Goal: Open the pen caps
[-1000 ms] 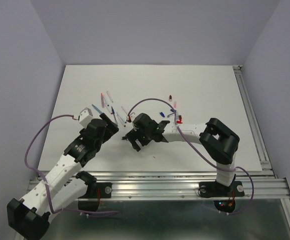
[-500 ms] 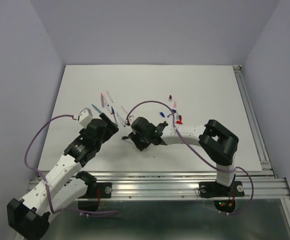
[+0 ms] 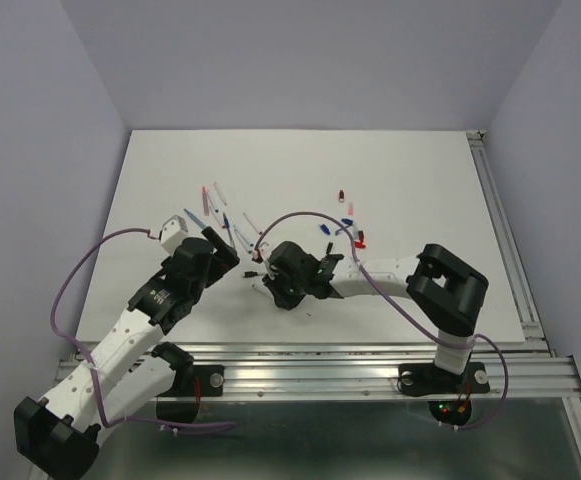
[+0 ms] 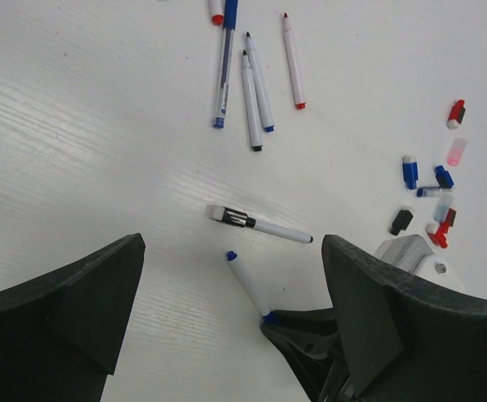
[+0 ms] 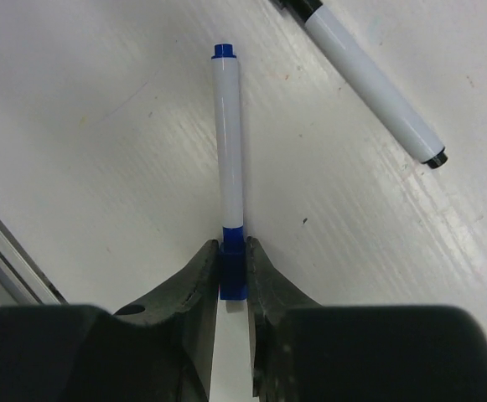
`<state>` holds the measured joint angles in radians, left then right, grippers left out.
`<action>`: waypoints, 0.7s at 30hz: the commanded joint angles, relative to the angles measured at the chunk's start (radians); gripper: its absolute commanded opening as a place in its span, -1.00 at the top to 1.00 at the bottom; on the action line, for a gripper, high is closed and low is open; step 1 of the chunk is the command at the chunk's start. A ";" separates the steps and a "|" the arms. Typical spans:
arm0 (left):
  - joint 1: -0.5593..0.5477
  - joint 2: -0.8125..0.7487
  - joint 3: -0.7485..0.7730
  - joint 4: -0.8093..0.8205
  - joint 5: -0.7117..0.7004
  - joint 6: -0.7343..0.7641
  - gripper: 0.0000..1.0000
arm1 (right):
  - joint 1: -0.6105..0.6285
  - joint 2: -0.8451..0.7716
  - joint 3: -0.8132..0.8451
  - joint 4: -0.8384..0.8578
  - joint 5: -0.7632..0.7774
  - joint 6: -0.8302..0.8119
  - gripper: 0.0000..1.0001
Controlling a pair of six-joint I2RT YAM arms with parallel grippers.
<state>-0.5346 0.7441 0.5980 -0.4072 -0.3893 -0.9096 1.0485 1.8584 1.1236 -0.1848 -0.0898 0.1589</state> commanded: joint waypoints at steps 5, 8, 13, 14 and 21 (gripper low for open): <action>0.002 -0.038 -0.035 0.164 0.243 0.063 -0.98 | 0.015 -0.160 -0.134 0.148 0.034 0.127 0.81; 0.001 -0.045 -0.096 0.290 0.341 0.006 -0.98 | 0.013 -0.255 -0.226 0.292 0.130 0.236 0.84; -0.001 -0.015 -0.159 0.436 0.478 -0.041 -0.96 | 0.013 -0.355 -0.278 0.421 0.058 0.301 0.85; 0.001 -0.003 -0.158 0.445 0.478 -0.040 -0.92 | 0.015 -0.360 -0.283 0.435 0.047 0.307 0.85; -0.011 0.014 -0.167 0.470 0.480 -0.041 -0.43 | 0.015 -0.384 -0.309 0.528 0.018 0.347 0.85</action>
<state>-0.5373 0.7563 0.4412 -0.0208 0.0605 -0.9474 1.0550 1.5024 0.8364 0.2195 -0.0433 0.4641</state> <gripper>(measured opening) 0.763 0.213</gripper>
